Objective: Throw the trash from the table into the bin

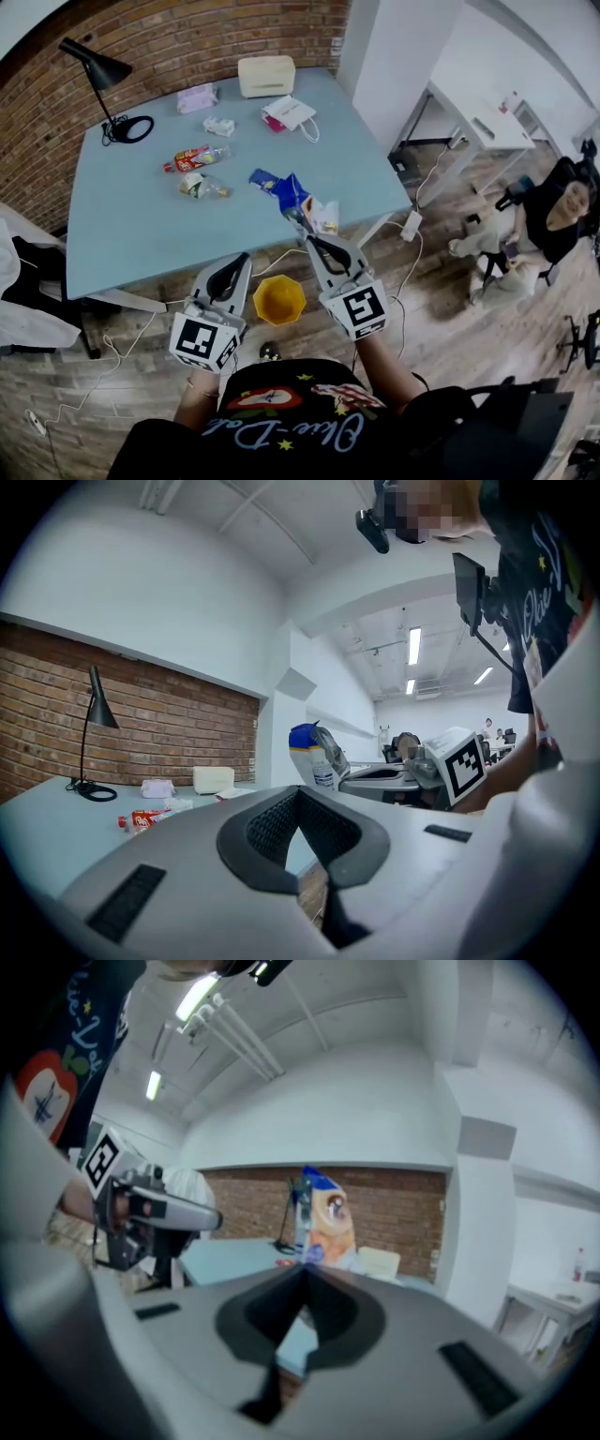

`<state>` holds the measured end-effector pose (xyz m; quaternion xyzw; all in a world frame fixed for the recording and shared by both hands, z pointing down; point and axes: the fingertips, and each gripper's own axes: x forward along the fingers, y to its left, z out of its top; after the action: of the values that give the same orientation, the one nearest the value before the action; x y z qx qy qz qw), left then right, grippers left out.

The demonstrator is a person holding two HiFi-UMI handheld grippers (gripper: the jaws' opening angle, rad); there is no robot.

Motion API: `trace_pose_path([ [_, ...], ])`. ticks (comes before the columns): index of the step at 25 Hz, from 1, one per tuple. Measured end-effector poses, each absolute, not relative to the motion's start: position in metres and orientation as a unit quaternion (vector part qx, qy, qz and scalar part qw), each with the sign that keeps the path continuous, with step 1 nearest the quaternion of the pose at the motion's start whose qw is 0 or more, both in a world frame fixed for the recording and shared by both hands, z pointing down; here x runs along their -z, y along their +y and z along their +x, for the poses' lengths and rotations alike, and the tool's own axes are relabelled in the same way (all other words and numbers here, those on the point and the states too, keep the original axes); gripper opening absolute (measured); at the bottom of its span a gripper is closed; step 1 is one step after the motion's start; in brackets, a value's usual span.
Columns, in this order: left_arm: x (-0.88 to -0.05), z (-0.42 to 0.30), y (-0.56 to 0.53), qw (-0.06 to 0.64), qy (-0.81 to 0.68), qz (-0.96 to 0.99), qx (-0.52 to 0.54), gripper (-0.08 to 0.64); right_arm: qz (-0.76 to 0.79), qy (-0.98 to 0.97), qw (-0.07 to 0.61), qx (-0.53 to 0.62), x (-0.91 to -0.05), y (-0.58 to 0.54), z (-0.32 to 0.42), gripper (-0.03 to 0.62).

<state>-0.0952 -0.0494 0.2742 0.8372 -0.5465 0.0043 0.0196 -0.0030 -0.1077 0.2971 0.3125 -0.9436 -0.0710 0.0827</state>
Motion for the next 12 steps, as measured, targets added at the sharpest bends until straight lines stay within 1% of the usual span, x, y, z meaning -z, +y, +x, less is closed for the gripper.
trace_pose_path([
  [6,-0.268,-0.070,-0.043,0.015,-0.560,0.828,0.003,0.008,0.296,-0.949,0.073,0.074,-0.284,-0.095,0.022,0.006],
  [12,-0.264,-0.023,-0.031,-0.001,-0.544,0.839,-0.005,0.008,0.293,-0.952,0.047,0.076,-0.269,-0.080,0.059,0.006],
])
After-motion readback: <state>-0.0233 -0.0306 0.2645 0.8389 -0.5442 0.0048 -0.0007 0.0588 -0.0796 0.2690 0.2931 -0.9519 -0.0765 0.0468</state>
